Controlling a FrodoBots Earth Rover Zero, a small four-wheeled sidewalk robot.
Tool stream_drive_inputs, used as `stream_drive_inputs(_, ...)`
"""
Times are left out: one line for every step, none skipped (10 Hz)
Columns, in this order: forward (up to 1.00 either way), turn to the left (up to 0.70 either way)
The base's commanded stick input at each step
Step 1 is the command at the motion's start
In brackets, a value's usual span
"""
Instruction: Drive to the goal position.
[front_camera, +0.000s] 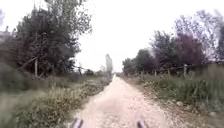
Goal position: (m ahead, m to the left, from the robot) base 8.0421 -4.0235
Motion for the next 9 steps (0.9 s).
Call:
stream_drive_inputs(0.7, 0.0)
stream_drive_inputs(0.7, 0.0)
stream_drive_inputs(0.7, 0.0)
stream_drive_inputs(0.7, -0.09)
stream_drive_inputs(0.7, -0.21)
stream_drive_inputs(0.7, -0.14)
stream_drive_inputs(0.7, 0.0)
stream_drive_inputs(0.7, 0.0)
stream_drive_inputs(0.7, 0.0)
